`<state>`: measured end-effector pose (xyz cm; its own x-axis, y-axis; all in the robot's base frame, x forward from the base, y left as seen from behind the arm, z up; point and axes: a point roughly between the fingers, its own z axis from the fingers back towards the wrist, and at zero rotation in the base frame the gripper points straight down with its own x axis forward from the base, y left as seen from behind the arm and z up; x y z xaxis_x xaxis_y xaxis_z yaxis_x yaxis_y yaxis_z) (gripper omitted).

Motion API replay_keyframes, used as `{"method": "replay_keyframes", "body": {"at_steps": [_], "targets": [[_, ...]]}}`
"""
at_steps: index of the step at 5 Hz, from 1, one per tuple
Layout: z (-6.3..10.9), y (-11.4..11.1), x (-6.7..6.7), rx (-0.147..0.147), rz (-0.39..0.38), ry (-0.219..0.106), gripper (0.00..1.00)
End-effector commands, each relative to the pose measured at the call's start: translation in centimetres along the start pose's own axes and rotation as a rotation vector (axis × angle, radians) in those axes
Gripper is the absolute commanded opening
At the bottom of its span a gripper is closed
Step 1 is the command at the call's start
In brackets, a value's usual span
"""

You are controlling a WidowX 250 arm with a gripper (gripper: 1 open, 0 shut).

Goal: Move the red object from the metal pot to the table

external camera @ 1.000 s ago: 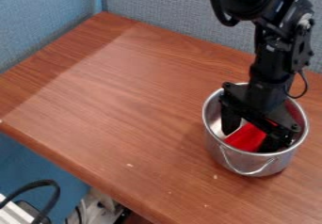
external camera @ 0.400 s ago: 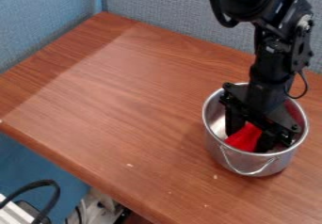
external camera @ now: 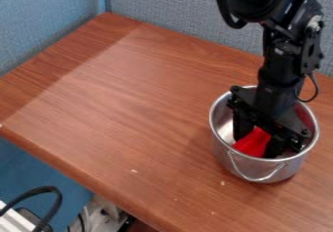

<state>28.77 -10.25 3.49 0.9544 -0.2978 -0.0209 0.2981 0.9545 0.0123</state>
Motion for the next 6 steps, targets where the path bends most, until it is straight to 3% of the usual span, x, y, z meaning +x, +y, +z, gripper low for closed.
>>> {"method": "replay_keyframes", "body": {"at_steps": [1, 6], "targets": [[-0.01, 0.09, 0.10, -0.005, 0.006, -0.009, 0.00], [-0.53, 0.42, 0.05, -0.014, 0.019, -0.006, 0.00]]}}
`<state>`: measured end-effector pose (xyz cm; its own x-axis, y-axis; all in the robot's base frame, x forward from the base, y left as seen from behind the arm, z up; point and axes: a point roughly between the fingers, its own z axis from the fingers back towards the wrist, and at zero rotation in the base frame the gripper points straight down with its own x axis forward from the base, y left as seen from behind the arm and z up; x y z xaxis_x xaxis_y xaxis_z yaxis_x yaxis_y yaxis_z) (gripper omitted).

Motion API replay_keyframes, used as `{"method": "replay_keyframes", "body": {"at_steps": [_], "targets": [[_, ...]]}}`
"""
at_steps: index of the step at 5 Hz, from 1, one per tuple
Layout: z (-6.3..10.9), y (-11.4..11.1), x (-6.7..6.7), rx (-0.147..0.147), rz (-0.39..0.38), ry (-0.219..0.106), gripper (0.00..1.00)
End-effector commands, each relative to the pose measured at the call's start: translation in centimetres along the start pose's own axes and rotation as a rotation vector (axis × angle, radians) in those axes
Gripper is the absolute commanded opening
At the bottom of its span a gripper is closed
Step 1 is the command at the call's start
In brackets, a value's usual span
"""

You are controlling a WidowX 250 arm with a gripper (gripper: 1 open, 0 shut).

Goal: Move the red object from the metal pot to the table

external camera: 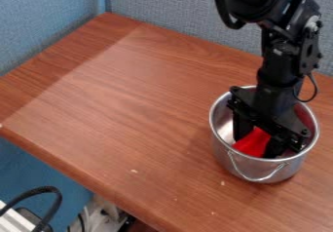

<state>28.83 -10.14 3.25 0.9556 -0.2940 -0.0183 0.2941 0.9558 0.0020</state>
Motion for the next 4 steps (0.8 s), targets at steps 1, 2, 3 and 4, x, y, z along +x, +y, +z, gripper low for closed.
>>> {"method": "replay_keyframes", "body": {"at_steps": [1, 2, 3, 4], "targets": [[-0.40, 0.37, 0.02, -0.006, 0.018, -0.002, 0.00], [-0.50, 0.43, 0.02, -0.007, 0.020, -0.001, 0.00], [-0.35, 0.48, -0.16, -0.010, 0.021, 0.005, 1.00], [-0.17, 0.60, -0.32, -0.013, 0.022, 0.013, 1.00]]}}
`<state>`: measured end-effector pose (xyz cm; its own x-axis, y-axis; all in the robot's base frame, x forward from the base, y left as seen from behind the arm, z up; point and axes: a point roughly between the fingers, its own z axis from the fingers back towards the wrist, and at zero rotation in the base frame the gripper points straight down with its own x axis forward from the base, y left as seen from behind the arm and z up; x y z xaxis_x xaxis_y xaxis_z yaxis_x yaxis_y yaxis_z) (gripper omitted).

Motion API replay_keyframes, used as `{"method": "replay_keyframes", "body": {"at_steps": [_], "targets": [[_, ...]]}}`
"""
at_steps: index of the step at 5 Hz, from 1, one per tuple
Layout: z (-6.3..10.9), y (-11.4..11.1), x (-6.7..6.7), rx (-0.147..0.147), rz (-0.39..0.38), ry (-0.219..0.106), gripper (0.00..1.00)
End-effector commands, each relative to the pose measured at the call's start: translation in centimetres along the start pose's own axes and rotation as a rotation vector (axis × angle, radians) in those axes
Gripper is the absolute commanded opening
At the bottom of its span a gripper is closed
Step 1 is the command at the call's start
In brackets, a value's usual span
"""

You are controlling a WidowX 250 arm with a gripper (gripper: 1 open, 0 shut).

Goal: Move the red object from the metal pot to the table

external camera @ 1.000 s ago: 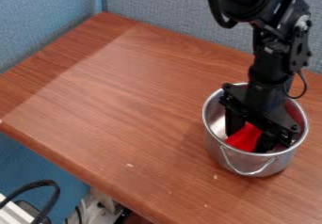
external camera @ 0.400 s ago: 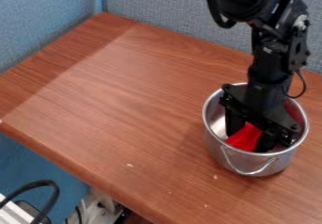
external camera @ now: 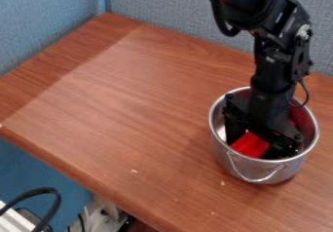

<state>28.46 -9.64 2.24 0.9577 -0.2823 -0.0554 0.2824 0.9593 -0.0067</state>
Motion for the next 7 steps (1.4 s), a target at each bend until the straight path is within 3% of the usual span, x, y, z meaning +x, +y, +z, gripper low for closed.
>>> {"method": "replay_keyframes", "body": {"at_steps": [1, 4, 7], "targets": [[1.2, 0.4, -0.1, -0.001, 0.011, -0.015, 1.00], [2.4, 0.9, -0.5, -0.001, 0.014, 0.001, 1.00], [3.4, 0.9, -0.3, -0.001, 0.014, -0.008, 1.00]]}}
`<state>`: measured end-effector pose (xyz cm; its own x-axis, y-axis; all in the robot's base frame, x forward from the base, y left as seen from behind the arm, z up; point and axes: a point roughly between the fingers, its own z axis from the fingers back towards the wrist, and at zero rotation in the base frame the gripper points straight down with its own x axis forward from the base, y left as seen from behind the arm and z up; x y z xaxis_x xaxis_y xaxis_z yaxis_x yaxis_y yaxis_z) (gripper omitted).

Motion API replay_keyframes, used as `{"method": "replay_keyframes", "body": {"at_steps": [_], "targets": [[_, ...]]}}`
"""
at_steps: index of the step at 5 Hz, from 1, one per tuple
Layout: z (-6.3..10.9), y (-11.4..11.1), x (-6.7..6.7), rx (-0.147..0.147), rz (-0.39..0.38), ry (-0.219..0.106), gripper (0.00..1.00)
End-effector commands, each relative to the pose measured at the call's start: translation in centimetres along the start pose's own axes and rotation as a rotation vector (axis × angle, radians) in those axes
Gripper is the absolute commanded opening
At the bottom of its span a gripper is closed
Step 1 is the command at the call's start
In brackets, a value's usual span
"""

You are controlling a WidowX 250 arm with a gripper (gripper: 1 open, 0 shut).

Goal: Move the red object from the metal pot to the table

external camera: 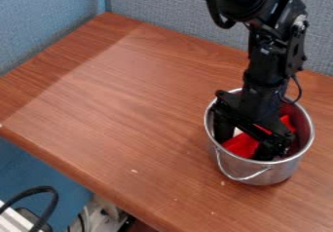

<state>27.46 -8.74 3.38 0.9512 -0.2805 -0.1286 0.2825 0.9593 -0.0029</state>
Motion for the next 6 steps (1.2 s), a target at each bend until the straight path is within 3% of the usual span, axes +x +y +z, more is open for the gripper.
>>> {"method": "replay_keyframes", "body": {"at_steps": [1, 6], "targets": [[2.7, 0.2, 0.8, -0.004, 0.011, -0.082, 1.00], [3.9, -0.1, 1.0, 0.004, 0.003, -0.095, 1.00]]}}
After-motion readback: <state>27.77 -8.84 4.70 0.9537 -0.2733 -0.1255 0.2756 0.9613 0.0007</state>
